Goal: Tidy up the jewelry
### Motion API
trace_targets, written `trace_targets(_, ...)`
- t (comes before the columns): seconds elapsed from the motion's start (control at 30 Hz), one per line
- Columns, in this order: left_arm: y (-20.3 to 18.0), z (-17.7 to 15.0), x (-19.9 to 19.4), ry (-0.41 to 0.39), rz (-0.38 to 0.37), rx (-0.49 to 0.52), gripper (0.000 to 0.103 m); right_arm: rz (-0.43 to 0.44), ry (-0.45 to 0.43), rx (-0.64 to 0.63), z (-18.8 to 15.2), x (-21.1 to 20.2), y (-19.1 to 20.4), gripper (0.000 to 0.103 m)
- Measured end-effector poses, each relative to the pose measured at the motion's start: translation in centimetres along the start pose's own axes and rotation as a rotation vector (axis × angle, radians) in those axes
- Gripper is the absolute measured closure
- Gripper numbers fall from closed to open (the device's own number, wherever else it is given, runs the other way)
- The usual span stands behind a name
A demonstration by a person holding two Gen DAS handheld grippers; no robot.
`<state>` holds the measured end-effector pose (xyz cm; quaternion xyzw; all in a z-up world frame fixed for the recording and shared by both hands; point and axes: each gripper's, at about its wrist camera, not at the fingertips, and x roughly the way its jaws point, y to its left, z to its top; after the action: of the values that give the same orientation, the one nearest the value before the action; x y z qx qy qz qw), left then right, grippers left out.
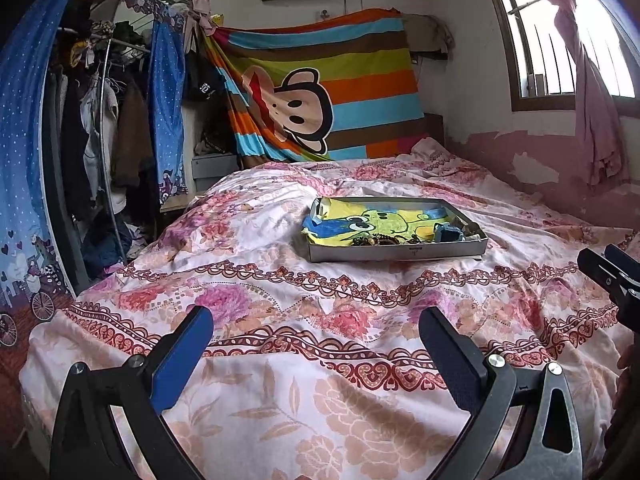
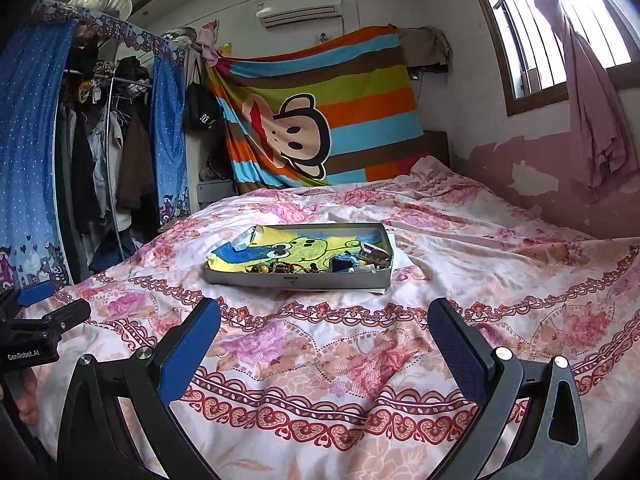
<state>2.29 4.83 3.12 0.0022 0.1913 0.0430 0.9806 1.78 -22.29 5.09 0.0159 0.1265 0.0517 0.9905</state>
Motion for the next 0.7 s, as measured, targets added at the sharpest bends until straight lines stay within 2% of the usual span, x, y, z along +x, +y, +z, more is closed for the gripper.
trace_targets(0.7, -0.29, -0.18, 0.03, 0.001, 0.005, 0.007, 0.0, 0.001, 0.001, 0.0, -0.18, -0.05, 0.22, 0.001)
